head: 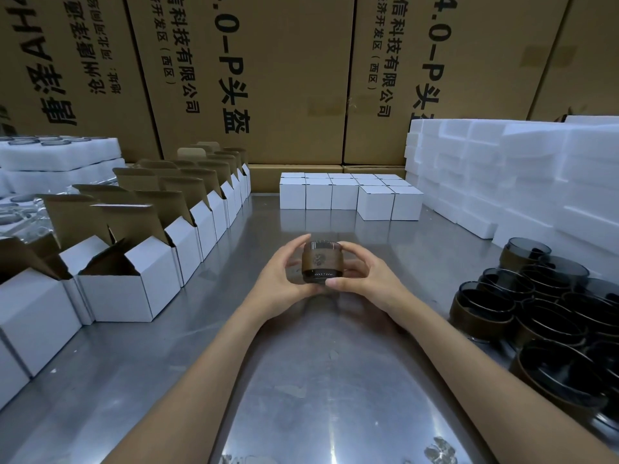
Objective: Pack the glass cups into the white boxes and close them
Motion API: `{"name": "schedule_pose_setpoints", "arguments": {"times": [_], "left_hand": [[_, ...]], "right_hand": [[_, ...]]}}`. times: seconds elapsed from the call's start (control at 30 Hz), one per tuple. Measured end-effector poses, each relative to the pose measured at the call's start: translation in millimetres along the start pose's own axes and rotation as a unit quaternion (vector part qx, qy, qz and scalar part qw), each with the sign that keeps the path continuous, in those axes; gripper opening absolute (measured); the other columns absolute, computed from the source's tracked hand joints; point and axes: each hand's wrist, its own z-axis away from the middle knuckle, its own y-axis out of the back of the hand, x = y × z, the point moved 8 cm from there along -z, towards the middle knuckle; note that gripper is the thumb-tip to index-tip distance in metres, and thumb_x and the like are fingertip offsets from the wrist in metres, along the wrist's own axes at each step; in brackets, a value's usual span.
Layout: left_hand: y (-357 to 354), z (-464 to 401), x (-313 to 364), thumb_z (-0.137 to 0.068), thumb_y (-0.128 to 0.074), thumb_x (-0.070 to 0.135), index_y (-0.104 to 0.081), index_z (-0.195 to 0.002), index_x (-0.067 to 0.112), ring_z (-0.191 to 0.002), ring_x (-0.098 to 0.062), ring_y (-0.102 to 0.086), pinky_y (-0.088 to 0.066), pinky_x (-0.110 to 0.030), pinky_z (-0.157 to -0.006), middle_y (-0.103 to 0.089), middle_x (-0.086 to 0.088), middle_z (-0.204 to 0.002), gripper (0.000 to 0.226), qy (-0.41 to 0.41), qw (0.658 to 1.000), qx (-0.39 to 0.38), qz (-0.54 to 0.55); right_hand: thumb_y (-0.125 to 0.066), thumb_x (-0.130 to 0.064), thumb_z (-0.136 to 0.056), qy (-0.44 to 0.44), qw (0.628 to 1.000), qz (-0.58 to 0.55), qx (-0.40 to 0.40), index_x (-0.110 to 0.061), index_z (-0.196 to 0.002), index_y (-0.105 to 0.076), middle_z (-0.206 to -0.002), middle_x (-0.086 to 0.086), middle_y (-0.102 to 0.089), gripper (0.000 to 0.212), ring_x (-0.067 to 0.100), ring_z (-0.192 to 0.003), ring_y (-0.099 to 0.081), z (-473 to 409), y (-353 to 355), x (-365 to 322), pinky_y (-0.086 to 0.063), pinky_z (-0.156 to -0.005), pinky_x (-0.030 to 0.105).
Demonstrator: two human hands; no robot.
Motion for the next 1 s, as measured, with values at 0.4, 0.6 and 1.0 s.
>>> {"name": "schedule_pose_setpoints", "arguments": {"times": [0.4, 0.6, 1.0], "left_hand": [[4.9, 1.8, 16.3, -0.068, -0.083, 0.008, -0.053, -0.116, 0.022, -0.115, -0.003, -0.056, -0.042, -0.026, -0.101, -0.058, 0.025, -0.109, 0.058, -0.070, 0.994, 0.065, -0.060], [0.9, 4.0, 31.8, -0.072, -0.080, 0.014, -0.050, -0.130, 0.022, -0.121, -0.012, -0.049, -0.039, -0.032, -0.105, -0.052, 0.009, -0.127, 0.066, -0.155, 0.971, 0.066, -0.171], [1.6, 2.3, 17.7, -0.071, -0.082, 0.022, -0.043, -0.124, 0.031, -0.122, -0.010, -0.049, -0.042, -0.031, -0.099, -0.055, 0.013, -0.125, 0.066, -0.070, 0.989, 0.058, -0.118]], "right_hand": [[-0.077, -0.005, -0.075, 0.107, 0.987, 0.109, 0.057, -0.027, -0.123, -0.045, -0.125, -0.014, -0.053, 0.062, 0.004, -0.118, -0.051, 2.0, -1.9, -12.7, -0.043, -0.094, 0.021], [-0.081, -0.020, -0.074, 0.140, 0.959, 0.226, 0.099, -0.039, -0.130, -0.047, -0.124, -0.008, -0.048, 0.068, 0.015, -0.116, -0.046, 6.4, -1.2, -24.8, -0.041, -0.100, 0.033], [-0.080, -0.015, -0.072, 0.122, 0.970, 0.183, 0.106, -0.028, -0.117, -0.044, -0.116, -0.012, -0.056, 0.059, 0.006, -0.109, -0.054, 3.9, 1.7, -19.5, -0.036, -0.080, 0.001]]}}
